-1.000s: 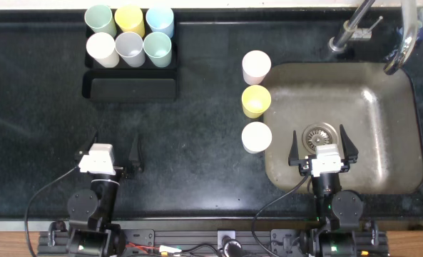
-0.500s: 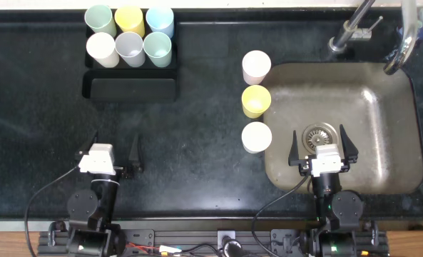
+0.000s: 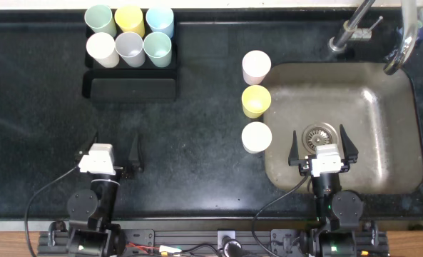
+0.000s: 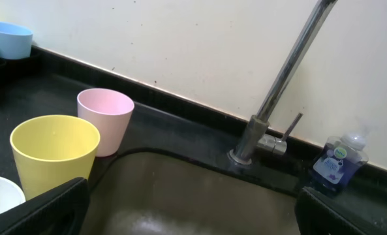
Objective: Store Cups
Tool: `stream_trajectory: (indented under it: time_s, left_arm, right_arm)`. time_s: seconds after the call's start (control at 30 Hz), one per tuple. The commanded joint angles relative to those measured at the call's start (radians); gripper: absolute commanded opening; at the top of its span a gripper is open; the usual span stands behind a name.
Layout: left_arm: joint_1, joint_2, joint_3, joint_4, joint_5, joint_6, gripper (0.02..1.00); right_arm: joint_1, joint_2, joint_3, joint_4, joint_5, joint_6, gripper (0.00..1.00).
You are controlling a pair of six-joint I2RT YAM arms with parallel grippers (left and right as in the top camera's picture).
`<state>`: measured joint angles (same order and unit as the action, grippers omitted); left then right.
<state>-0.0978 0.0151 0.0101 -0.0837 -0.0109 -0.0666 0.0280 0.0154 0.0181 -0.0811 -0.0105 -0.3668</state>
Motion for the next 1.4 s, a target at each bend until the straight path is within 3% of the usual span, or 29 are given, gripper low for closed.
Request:
stream_trajectory:
  time_s: [0.03,0.2,0.33,0.4,0.5,0.67,0.73,1.0,1.4]
  left_arm:
    - [0.001,0.016,0.102,-0.052,0.01,-0.159,1.0]
    - [0.001,0.229,0.365,-0.208,0.028,-0.307,1.0]
    - [-0.012,0.494,0.597,-0.221,0.157,-0.313,1.0]
    - [-0.055,0.661,0.744,-0.254,0.179,-0.313,1.0]
    - [-0.17,0.912,0.988,-0.348,0.127,-0.308,1.0]
    - [-0.429,1.427,1.558,-0.609,-0.082,-0.304,0.998]
    - [-0.489,1.629,1.822,-0.741,-0.122,-0.304,1.0]
    - [-0.537,2.282,2.729,-1.141,-0.079,-0.381,1.0]
    - [-0.524,2.451,2.757,-1.141,-0.088,-0.534,1.0]
  right_arm:
    - [0.004,-0.012,-0.013,0.003,0.008,0.003,0.998]
    - [0.004,-0.012,-0.013,0.003,0.008,0.004,0.996]
    - [0.004,-0.012,-0.013,0.003,0.008,0.004,0.993]
    - [0.004,-0.012,-0.013,0.003,0.008,0.004,0.996]
    - [0.004,-0.012,-0.013,0.003,0.008,0.004,0.998]
    - [0.004,-0.012,-0.013,0.003,0.008,0.004,0.998]
    - [0.004,-0.012,-0.013,0.003,0.008,0.004,0.996]
    - [0.004,-0.012,-0.013,0.003,0.008,0.004,0.998]
    - [0.004,-0.012,-0.013,0.003,0.008,0.004,0.998]
